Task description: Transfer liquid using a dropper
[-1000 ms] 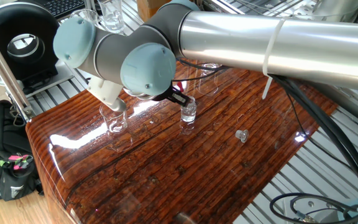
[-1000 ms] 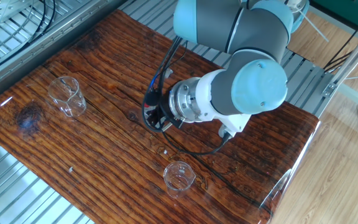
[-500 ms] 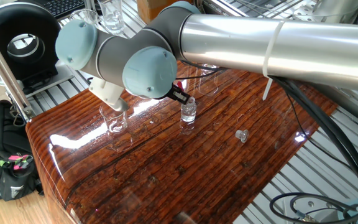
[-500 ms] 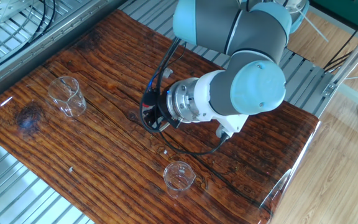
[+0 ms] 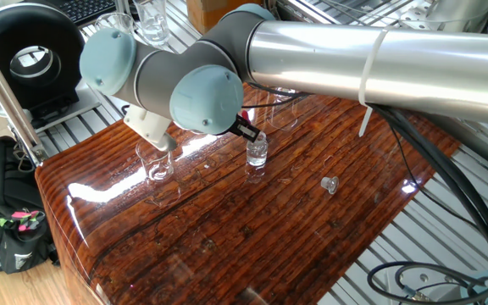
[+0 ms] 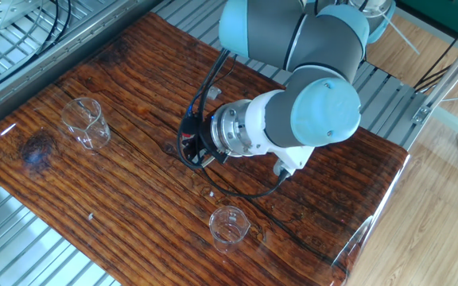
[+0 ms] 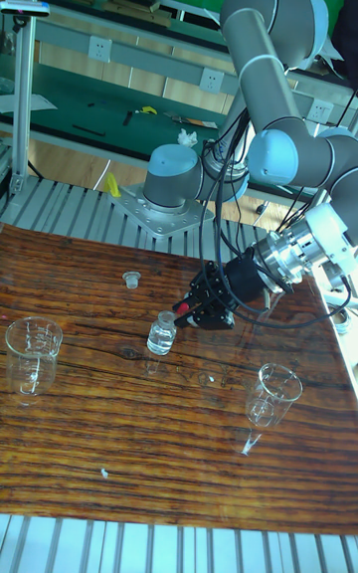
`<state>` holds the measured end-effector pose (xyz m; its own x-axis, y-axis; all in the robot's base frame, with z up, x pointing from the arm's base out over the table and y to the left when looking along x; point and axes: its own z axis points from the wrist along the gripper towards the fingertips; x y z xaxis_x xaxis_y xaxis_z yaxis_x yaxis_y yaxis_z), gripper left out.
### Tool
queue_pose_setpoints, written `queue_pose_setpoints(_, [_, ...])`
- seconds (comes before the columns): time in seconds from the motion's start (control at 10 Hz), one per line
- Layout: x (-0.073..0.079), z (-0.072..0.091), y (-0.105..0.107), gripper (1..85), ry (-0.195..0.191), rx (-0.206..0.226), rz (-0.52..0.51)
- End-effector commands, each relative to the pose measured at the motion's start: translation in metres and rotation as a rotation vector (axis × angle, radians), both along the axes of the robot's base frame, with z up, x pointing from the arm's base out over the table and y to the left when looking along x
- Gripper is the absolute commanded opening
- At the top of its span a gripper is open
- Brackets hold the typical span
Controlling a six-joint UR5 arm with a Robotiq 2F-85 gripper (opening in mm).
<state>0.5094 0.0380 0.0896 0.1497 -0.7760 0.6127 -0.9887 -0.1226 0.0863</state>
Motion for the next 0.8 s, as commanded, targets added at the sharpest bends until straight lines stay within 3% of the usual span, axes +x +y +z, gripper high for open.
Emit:
queue_pose_setpoints(0.0, [-0.0031,-0.0026,0.0021,30.7,0.006,0.015,-0.015])
queue_pose_setpoints(0.7, [-0.0048,-0.0069,0.0054,32.3,0.019,0.015,-0.002])
